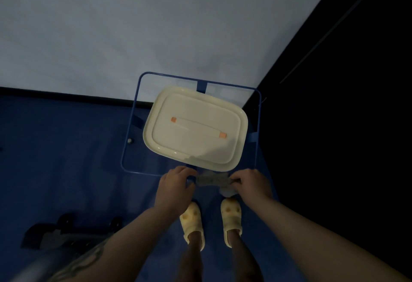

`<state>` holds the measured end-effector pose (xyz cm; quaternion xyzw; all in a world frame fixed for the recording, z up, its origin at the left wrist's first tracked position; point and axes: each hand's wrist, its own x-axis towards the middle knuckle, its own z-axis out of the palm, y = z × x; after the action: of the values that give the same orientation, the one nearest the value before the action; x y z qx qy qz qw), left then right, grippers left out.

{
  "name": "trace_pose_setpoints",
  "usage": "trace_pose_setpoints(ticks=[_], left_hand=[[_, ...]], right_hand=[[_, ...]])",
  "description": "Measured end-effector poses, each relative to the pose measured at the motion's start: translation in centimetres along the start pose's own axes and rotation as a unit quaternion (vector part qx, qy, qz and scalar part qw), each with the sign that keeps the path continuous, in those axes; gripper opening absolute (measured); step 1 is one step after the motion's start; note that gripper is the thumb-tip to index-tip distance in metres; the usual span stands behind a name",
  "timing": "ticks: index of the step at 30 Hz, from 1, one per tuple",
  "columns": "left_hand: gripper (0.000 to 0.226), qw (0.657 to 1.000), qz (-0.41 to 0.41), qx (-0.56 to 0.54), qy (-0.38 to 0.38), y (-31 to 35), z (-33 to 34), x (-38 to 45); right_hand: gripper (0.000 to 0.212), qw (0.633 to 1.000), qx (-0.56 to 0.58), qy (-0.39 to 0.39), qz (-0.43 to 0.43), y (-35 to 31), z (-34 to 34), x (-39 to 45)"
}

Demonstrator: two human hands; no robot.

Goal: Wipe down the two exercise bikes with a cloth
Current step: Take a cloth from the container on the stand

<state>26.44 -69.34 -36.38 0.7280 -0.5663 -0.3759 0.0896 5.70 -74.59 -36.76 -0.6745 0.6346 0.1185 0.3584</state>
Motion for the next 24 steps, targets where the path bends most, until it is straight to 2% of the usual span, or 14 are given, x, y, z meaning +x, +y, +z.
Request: trace_pose_setpoints(ticks=[2,4,8,12,19,24], left_hand=[[0.032,1.0,0.001,-0.003,0.0,0.6,-1.0,-0.5],[0.035,1.0,-0.011,-0.01,-0.006,1.4,-2.0,-1.3],[0.034,0.998,-0.036,-0.041,0.015,2.7,-4.2,-3.5],[0.034,0.996,-0.047,-0.067,0.041,3.7,-6.3,-6.0],[0.031,0.98,-0.089,-0.109,0.143,3.6,-9.1,-9.8],[0.028,0.939,-0.176,-0.171,0.241,2.1,-9.0,-14.0]], right_hand=[[0.011,1.0,0.006,-0.02,-0.014,0.0,-1.3,-0.9],[0.017,0.999,0.018,-0.027,-0.027,-0.2,-2.6,-2.3],[0.023,0.994,0.057,0.024,-0.089,-2.4,-4.9,-5.0],[0.018,0.985,0.083,0.053,-0.144,-5.5,-6.9,-7.3],[0.015,0.968,0.088,0.035,-0.231,-9.6,-8.7,-8.9],[0.015,0.947,0.056,-0.021,-0.315,-11.1,-8.1,-9.1]])
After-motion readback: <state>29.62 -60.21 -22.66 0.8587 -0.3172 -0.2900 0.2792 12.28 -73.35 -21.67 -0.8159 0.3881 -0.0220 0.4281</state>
